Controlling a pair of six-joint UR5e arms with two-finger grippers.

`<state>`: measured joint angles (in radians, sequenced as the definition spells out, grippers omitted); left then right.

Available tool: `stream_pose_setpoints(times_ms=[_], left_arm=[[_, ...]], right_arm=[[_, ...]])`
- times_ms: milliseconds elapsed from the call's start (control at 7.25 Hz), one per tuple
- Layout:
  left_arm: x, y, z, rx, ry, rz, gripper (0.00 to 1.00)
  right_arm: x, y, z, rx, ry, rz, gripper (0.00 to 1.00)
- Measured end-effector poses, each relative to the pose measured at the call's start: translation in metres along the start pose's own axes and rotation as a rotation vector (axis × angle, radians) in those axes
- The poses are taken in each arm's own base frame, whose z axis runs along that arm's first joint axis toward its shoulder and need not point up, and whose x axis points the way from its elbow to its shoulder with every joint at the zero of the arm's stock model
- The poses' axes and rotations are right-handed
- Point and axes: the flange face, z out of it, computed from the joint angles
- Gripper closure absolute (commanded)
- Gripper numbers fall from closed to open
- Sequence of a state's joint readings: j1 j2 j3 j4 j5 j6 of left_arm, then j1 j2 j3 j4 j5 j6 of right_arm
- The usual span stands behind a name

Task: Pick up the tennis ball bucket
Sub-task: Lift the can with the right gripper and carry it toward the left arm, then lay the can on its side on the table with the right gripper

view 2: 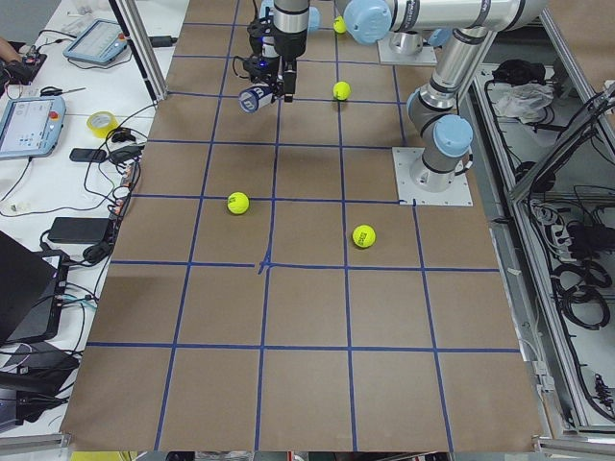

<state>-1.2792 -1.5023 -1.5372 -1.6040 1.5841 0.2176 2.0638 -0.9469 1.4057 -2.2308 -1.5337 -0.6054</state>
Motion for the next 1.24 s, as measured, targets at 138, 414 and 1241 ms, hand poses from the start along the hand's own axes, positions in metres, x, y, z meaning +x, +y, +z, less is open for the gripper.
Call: stream_pose_setpoints(times_ms=[138, 414, 1241], left_arm=[[-0.002, 0.0, 0.0, -0.001, 0.0, -0.004, 0.0], [-0.003, 0.0, 0.001, -0.002, 0.002, -0.006, 0.0], [-0.001, 0.004, 0.003, -0.007, 0.001, -0.004, 0.0]], right_arm=[[-0.001, -0.002, 0.001, 0.002, 0.002, -0.112, 0.27], [-0.002, -0.005, 0.002, 0.007, 0.007, -0.295, 0.24], [-0.02, -0.007, 0.04, -0.029, 0.01, -0.431, 0.11]])
